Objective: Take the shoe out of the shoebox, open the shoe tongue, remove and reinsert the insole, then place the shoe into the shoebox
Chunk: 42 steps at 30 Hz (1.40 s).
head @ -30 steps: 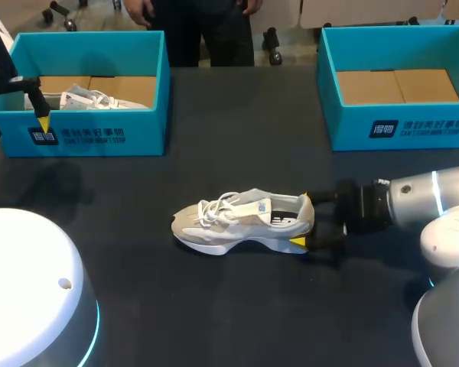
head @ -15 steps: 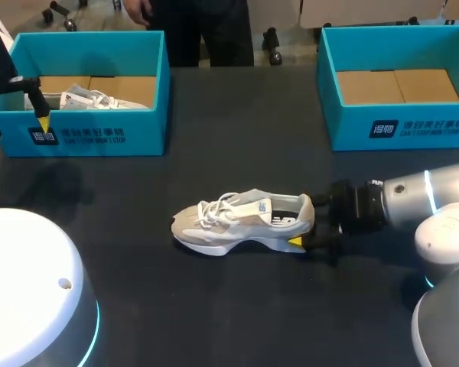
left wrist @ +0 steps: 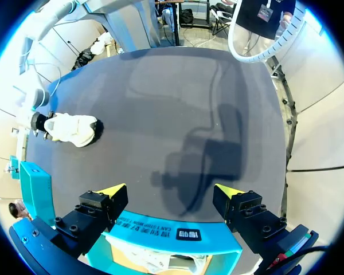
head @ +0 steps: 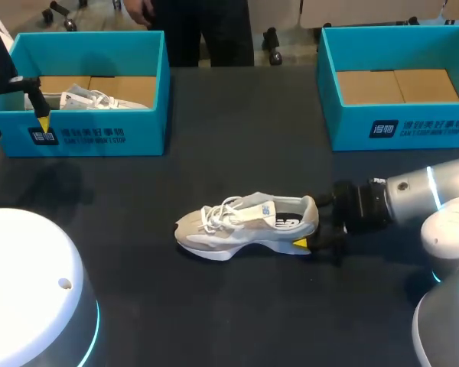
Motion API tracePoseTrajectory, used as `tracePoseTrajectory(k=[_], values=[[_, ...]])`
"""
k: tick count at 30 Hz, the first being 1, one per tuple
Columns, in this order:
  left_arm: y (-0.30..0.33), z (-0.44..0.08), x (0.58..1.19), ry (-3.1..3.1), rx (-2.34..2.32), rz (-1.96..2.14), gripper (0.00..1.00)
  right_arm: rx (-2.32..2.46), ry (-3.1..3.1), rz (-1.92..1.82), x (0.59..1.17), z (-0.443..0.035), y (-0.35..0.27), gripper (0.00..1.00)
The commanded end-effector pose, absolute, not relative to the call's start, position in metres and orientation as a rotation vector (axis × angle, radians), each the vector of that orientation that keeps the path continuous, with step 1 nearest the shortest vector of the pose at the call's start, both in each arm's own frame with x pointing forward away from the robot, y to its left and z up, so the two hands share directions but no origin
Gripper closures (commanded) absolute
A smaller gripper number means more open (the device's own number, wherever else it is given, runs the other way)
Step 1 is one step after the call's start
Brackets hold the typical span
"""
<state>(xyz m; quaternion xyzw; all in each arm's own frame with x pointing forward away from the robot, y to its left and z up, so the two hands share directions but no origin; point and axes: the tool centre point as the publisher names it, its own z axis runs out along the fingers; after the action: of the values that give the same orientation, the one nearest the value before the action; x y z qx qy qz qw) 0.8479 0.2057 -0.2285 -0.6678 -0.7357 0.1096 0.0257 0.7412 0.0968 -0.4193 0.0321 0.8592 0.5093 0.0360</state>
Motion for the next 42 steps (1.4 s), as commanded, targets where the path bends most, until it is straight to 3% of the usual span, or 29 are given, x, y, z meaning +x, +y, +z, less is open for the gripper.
tracePoseTrajectory(k=[1, 22, 42], values=[[0.206, -0.228, 0.848, -2.274, -2.064, 0.336, 0.0, 0.097, 2.636, 1.572, 0.743, -0.424, 0.096, 1.0], [0.204, -0.225, 0.847, -2.314, -2.037, 0.371, 0.0, 0.097, 2.636, 1.572, 0.743, -0.424, 0.096, 1.0], [0.133, -0.193, 0.816, -3.056, -0.718, 0.173, 0.0, 0.097, 2.636, 1.572, 0.743, -0.424, 0.096, 1.0]])
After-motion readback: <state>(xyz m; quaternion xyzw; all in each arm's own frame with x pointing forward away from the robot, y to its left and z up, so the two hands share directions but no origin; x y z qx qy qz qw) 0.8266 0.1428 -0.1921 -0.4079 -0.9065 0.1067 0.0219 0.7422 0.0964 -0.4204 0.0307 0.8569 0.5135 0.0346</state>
